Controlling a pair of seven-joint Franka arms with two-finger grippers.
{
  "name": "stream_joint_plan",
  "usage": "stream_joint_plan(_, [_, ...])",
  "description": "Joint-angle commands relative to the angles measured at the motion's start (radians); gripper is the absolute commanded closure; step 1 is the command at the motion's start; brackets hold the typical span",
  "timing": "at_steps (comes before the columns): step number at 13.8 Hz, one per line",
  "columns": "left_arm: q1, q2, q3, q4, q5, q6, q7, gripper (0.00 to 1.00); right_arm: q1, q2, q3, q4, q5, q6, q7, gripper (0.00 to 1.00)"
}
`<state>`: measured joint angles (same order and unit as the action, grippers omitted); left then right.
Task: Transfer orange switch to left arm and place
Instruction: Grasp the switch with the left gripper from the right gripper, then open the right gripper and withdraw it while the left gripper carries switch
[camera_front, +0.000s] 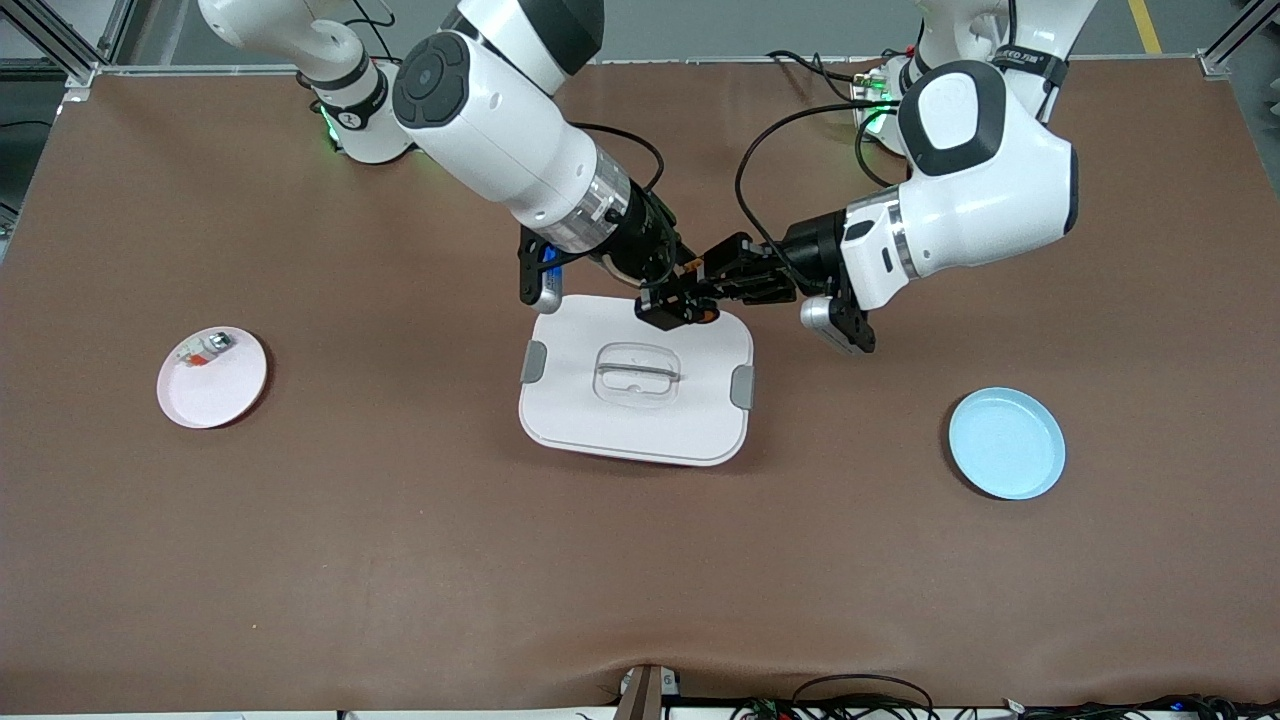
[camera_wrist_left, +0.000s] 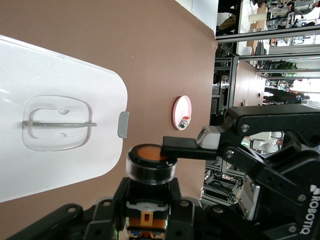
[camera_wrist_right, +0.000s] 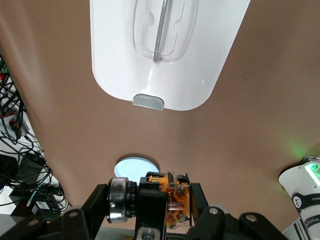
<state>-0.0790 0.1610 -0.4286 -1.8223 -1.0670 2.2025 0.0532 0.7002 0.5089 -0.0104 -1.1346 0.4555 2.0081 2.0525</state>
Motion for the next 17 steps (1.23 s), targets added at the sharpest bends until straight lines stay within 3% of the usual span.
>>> stream_joint_plan(1, [-0.007,-0.008,-0.009,0.02,0.008,0.005,-0.009,1.0,0.004,0.045,-0.007,0.05,0.022,0.005,0.021,0.42])
stream_joint_plan(2, [-0.004,-0.008,-0.009,0.026,0.066,0.005,-0.012,1.0,0.007,0.048,-0.007,0.05,0.02,0.005,0.021,0.0])
stream_joint_plan(5, [0.005,-0.014,-0.009,0.034,0.194,-0.006,-0.021,1.0,-0.008,0.048,-0.011,0.05,0.017,-0.002,-0.003,0.0])
stream_joint_plan(8, [0.01,-0.018,-0.002,0.034,0.31,-0.026,-0.021,1.0,-0.06,0.042,-0.011,0.05,0.015,-0.073,-0.17,0.0])
stream_joint_plan(11, [0.045,-0.021,-0.002,0.038,0.49,-0.082,-0.019,1.0,-0.157,0.034,-0.017,0.049,-0.001,-0.248,-0.423,0.0])
stream_joint_plan(14, [0.067,-0.046,0.002,0.041,0.619,-0.177,-0.013,1.0,-0.263,-0.01,-0.016,0.042,-0.122,-0.43,-0.751,0.0])
stream_joint_plan(17, [0.088,-0.058,0.001,0.041,0.81,-0.268,-0.004,1.0,-0.396,-0.038,-0.016,0.038,-0.165,-0.589,-1.058,0.0])
